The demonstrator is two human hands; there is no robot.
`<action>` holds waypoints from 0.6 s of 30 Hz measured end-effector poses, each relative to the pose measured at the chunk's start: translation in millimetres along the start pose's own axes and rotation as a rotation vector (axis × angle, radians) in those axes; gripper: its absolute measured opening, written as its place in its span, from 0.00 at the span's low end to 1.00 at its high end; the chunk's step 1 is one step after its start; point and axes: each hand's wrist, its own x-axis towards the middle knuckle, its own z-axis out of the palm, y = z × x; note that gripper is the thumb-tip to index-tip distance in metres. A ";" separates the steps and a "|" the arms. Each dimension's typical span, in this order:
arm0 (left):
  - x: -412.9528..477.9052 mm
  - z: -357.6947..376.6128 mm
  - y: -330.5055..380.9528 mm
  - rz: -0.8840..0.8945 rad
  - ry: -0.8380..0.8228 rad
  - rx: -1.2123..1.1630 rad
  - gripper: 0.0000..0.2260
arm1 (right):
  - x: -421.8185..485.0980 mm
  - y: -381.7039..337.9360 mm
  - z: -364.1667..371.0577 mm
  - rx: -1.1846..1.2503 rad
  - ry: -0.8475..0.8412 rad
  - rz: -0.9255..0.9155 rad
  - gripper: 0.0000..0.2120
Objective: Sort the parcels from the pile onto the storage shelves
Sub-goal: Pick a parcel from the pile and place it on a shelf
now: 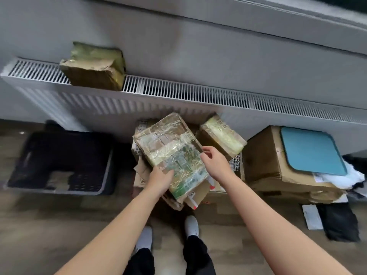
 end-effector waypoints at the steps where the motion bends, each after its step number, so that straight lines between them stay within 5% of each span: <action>1: 9.7 5.8 -1.4 -0.016 0.015 0.007 0.25 | 14.8 5.2 0.1 -0.023 -0.025 -0.007 0.21; 9: 93.0 44.6 -30.6 -0.209 0.169 -0.069 0.31 | 129.9 58.4 16.9 -0.170 -0.196 -0.019 0.30; 18: 113.7 61.1 -33.5 -0.313 0.468 -0.419 0.12 | 175.0 77.6 35.8 -0.410 -0.263 -0.037 0.27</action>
